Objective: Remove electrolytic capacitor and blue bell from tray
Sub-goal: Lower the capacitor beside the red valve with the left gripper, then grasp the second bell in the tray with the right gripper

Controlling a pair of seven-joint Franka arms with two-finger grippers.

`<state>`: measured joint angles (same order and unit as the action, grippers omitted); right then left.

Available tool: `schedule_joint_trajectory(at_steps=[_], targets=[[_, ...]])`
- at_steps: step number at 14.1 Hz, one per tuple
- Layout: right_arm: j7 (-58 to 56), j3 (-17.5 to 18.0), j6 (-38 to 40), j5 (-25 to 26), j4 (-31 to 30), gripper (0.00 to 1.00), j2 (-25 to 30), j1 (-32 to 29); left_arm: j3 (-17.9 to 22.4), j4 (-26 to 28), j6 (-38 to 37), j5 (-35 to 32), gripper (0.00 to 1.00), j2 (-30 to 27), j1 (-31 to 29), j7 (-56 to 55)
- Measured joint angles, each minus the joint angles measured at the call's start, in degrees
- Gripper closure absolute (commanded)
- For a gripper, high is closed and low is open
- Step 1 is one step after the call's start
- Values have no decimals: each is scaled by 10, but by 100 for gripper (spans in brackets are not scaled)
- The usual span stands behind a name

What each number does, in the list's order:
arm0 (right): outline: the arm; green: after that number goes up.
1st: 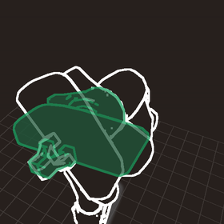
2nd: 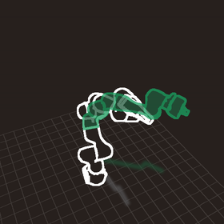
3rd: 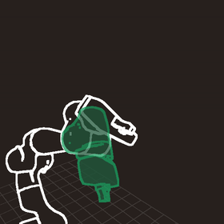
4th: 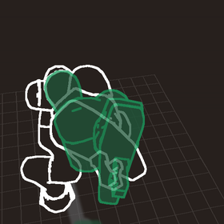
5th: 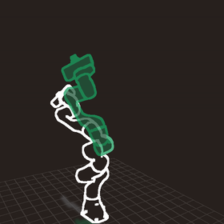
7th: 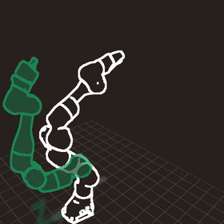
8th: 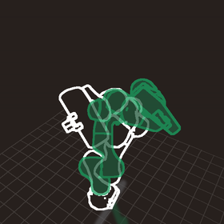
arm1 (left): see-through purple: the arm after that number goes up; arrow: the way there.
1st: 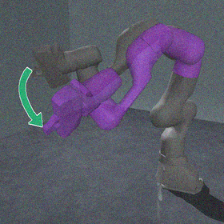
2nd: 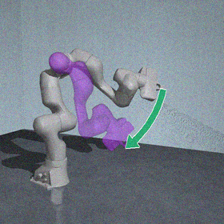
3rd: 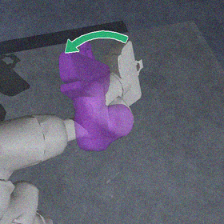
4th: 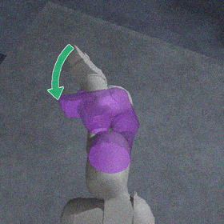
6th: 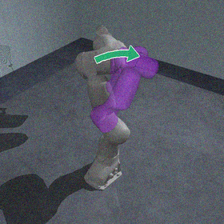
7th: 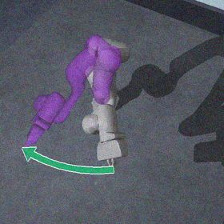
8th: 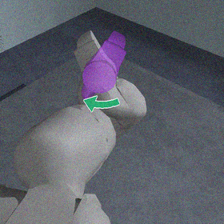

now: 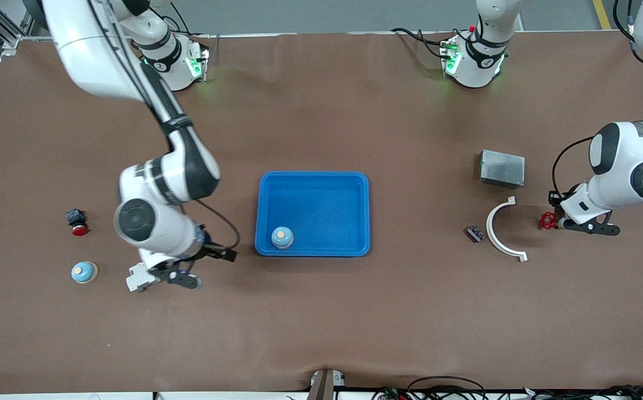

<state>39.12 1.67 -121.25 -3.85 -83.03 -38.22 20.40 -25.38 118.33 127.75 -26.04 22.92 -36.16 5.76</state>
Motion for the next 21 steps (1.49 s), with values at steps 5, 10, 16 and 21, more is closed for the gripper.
schedule_joint_trajectory(at_steps=[5, 10, 16, 21], targets=[[60, -1, -49, 0, -22, 0, -25, 60, 0, 54, 82, -3, 100, -6, -39, 33], [105, -2, -71, 0, -22, 0, -40, 90, -2, 79, 119, -5, 100, -27, -59, 65], [132, -2, -112, 0, -23, 0, -70, 111, -5, 92, 118, -5, 100, -21, -59, 65], [134, -3, -124, 0, -23, 0, -81, 117, -4, 92, 118, -5, 100, -14, -60, 66]])
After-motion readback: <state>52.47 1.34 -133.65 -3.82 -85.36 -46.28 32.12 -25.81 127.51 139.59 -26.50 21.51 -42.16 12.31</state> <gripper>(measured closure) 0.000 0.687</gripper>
